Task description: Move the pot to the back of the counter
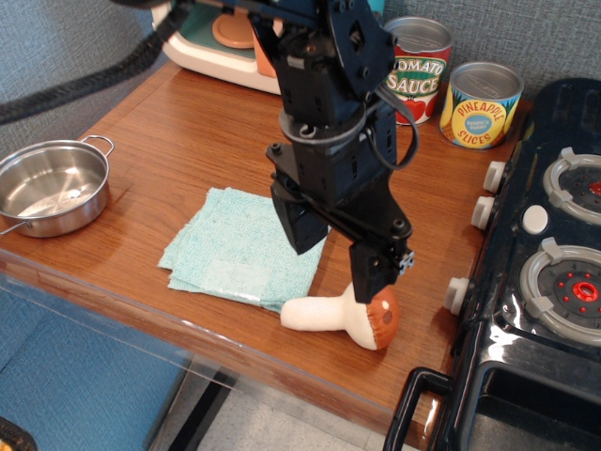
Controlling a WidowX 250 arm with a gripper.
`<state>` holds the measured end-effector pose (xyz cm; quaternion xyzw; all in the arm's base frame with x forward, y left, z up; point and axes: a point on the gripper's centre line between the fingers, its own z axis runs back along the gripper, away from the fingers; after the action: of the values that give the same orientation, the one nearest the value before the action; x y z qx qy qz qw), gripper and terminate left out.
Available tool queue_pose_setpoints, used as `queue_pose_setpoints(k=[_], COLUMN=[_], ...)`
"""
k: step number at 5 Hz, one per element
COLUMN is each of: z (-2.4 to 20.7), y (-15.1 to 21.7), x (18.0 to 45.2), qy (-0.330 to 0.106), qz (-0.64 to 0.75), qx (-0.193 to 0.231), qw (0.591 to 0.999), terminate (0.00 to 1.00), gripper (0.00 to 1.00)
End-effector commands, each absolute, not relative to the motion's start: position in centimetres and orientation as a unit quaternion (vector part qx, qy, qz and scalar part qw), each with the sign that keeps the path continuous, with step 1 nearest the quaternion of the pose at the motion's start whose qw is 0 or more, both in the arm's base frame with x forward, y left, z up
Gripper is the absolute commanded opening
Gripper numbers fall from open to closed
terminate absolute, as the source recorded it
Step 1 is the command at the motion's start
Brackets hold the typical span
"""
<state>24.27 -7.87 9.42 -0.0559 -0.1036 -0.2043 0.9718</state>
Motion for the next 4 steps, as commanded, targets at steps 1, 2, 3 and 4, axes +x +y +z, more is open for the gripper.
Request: queue_pose_setpoints(k=[1,2,3,4], z=[10.8,11.3,11.1,9.2], y=[1.6,6.5,11.4,13.6], x=[24.5,23.4,23.0,24.0], qy=[-0.13,-0.134,-0.116,-0.115], qz=[-0.142,-0.121,-0.097,-0.097], qx=[-0.025,0.014,0.037,0.049], qw=[0.981,0.984,0.988,0.987], terminate=[0.0,0.0,0.0,0.0], gripper=[1.0,1.0,1.0,1.0])
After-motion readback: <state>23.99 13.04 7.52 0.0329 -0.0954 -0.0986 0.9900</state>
